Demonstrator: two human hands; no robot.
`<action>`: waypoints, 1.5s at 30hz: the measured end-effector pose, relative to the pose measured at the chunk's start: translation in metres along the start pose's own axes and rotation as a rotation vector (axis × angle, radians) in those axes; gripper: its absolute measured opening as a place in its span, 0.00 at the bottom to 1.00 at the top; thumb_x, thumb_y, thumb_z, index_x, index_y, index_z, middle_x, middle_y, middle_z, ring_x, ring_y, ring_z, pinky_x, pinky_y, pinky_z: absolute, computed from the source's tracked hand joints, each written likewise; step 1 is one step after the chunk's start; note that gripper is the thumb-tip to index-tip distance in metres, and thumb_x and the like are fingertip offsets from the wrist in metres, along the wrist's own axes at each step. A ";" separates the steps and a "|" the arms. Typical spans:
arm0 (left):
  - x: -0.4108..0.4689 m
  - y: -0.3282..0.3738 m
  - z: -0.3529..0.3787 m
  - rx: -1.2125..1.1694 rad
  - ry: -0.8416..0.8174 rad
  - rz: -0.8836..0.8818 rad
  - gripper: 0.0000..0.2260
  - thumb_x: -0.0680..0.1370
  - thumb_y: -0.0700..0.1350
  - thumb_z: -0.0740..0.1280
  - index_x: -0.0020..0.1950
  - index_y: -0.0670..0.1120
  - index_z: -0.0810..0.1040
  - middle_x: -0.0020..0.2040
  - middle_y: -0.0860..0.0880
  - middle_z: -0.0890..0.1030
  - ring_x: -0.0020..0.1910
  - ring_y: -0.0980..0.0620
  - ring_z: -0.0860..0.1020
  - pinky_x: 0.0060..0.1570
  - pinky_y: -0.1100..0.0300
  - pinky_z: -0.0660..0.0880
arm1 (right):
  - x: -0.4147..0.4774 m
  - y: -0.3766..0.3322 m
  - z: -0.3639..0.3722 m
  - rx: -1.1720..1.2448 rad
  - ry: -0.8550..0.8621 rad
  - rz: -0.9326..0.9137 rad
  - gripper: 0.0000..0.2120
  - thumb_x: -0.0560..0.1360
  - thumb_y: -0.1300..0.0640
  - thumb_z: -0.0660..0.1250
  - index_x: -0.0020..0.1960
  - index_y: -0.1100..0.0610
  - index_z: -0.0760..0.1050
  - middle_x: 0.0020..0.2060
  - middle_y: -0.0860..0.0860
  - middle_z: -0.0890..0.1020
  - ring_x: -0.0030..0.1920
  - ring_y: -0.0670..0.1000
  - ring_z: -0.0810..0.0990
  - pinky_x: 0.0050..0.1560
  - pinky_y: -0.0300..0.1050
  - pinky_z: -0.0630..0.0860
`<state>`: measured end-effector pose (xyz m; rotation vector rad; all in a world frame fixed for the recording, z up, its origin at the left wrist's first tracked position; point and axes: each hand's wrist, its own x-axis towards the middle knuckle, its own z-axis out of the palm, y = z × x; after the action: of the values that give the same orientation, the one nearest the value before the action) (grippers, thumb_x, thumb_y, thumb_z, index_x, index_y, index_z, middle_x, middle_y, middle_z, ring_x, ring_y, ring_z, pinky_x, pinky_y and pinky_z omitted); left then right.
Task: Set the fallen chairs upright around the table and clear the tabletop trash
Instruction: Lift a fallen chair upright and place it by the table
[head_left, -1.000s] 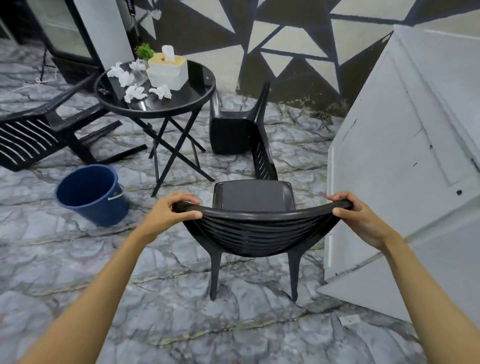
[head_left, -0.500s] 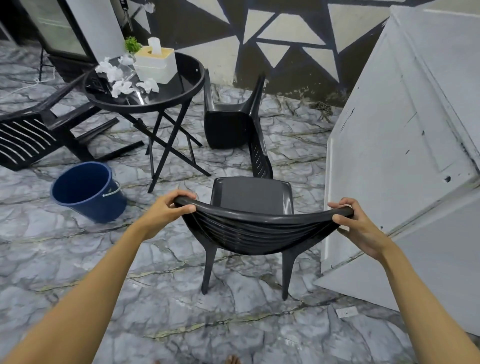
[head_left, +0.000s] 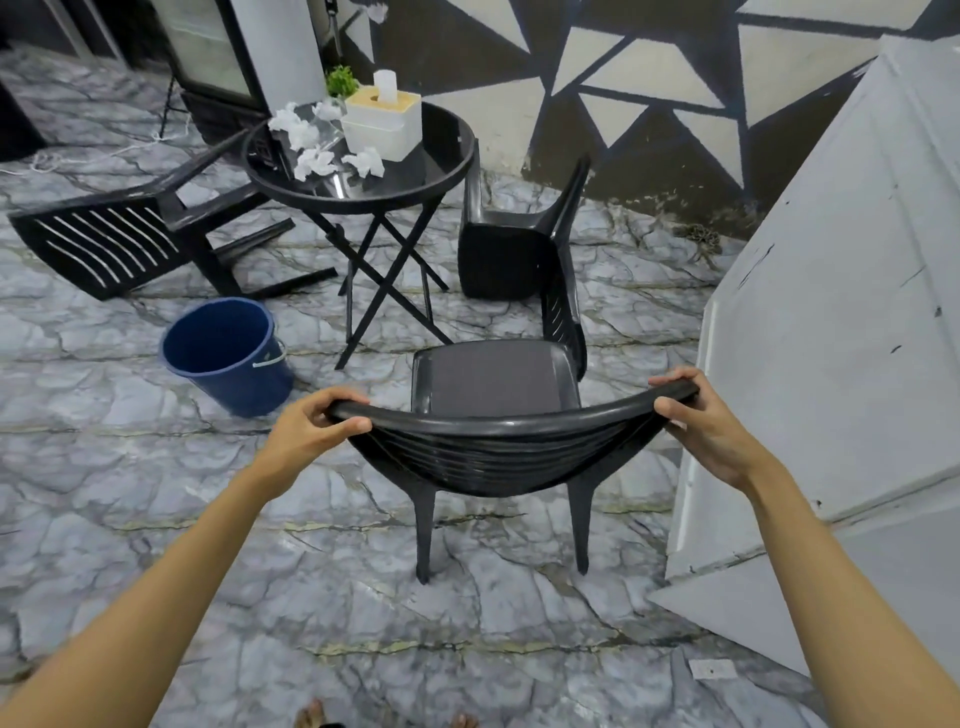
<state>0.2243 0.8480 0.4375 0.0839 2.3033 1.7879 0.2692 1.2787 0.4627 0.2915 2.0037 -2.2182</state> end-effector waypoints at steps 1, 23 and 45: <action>-0.003 -0.003 -0.007 -0.018 0.035 -0.002 0.09 0.72 0.39 0.70 0.45 0.54 0.81 0.43 0.54 0.81 0.40 0.59 0.77 0.40 0.68 0.75 | 0.010 -0.005 0.008 -0.003 -0.024 -0.006 0.41 0.43 0.42 0.84 0.49 0.51 0.68 0.50 0.48 0.75 0.46 0.45 0.77 0.46 0.33 0.78; 0.012 -0.018 -0.013 -0.506 0.424 0.005 0.19 0.67 0.47 0.70 0.58 0.53 0.75 0.57 0.55 0.78 0.55 0.55 0.77 0.55 0.65 0.77 | 0.117 -0.025 0.055 -0.003 -0.146 0.035 0.38 0.44 0.44 0.84 0.47 0.48 0.68 0.51 0.47 0.76 0.48 0.47 0.76 0.43 0.37 0.76; 0.005 -0.023 -0.077 -0.309 0.219 -0.054 0.12 0.79 0.38 0.60 0.57 0.54 0.73 0.57 0.53 0.77 0.52 0.57 0.75 0.43 0.74 0.76 | 0.042 0.042 0.103 0.102 -0.058 -0.021 0.43 0.46 0.39 0.82 0.52 0.51 0.65 0.49 0.48 0.73 0.46 0.44 0.76 0.45 0.34 0.76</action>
<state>0.2055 0.7694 0.4329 -0.2336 2.1065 2.1947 0.2332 1.1728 0.4222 0.2151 1.8761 -2.3180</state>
